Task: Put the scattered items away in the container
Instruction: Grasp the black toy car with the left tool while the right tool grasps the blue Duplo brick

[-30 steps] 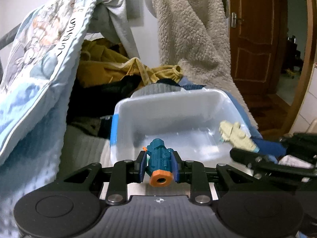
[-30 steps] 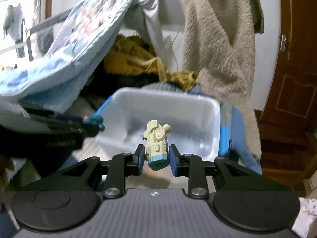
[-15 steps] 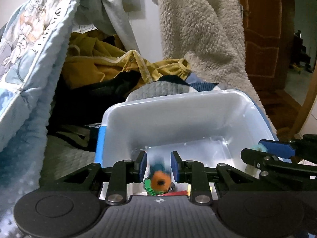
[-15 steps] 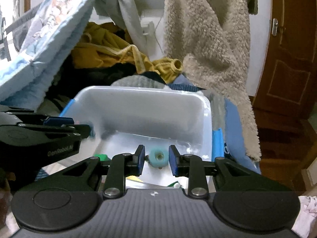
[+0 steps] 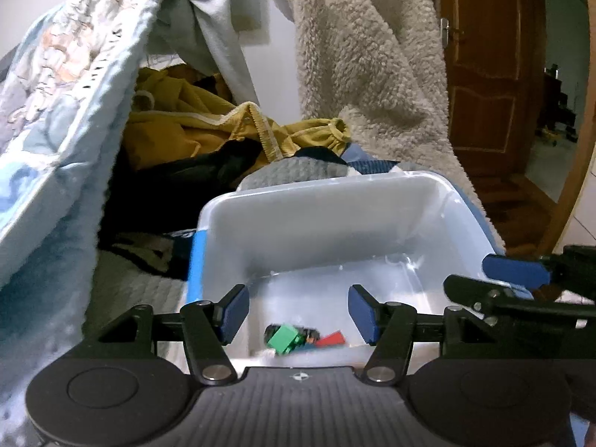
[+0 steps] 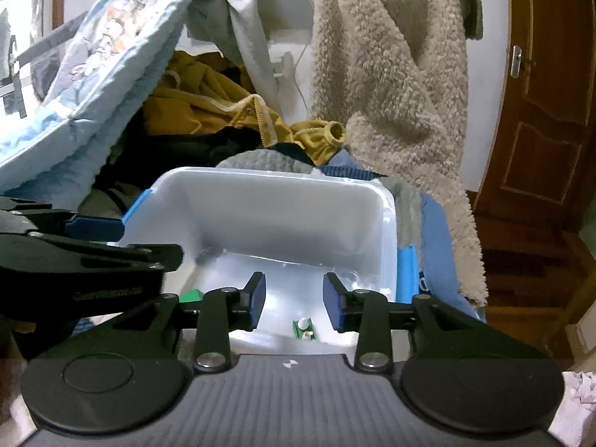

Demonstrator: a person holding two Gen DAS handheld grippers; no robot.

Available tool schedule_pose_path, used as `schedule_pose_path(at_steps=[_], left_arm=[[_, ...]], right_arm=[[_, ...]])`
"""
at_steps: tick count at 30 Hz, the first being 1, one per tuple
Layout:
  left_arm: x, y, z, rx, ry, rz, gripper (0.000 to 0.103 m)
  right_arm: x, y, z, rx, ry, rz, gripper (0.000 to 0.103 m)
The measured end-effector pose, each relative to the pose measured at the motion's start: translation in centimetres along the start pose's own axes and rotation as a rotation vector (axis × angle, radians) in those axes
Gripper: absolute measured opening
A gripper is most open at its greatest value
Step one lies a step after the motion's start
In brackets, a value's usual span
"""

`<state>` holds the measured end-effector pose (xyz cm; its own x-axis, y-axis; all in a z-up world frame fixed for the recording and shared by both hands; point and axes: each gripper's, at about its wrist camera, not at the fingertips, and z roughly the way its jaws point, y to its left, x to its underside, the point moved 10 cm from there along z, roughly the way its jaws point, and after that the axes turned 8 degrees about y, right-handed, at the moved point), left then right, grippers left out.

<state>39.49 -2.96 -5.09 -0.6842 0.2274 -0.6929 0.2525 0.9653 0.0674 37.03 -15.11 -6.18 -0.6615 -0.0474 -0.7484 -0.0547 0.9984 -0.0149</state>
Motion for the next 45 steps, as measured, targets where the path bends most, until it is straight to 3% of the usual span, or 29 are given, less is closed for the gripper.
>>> schedule_pose_path(at_steps=[6,12,19,28,38,41,43,45], left_arm=[[4.2,0.7,-3.2,0.009,0.010,-0.035,0.065],[11.7,0.1,-3.6,0.031,0.112,-0.070,0.065],[18.8,-0.8,-1.9,0.055,0.225,-0.086,0.065],[20.5,-1.3,0.3,0.072,0.248,-0.083,0.065],[20.9,-1.2,2.5,0.104,0.264,-0.080,0.064],[21.0,-1.4,2.8,0.107,0.273,-0.078,0.058],[21.0,-1.6,2.8,0.114,0.273,-0.076,0.043],[21.0,-1.8,2.6,0.124,0.269,-0.066,0.035]], right_arm=[[3.2,0.6,-3.1,-0.026,-0.003,-0.018,0.047],[8.5,1.0,-4.1,-0.050,0.066,-0.060,0.055],[14.0,0.7,-3.5,-0.074,0.168,-0.062,0.055],[18.1,0.8,-1.7,-0.083,0.238,-0.038,0.055],[18.5,1.7,-0.2,-0.083,0.232,-0.019,0.055],[18.5,1.4,0.5,-0.070,0.233,0.023,0.055],[18.4,1.2,1.0,-0.059,0.231,0.057,0.055],[18.2,0.9,1.6,-0.043,0.229,0.099,0.055]])
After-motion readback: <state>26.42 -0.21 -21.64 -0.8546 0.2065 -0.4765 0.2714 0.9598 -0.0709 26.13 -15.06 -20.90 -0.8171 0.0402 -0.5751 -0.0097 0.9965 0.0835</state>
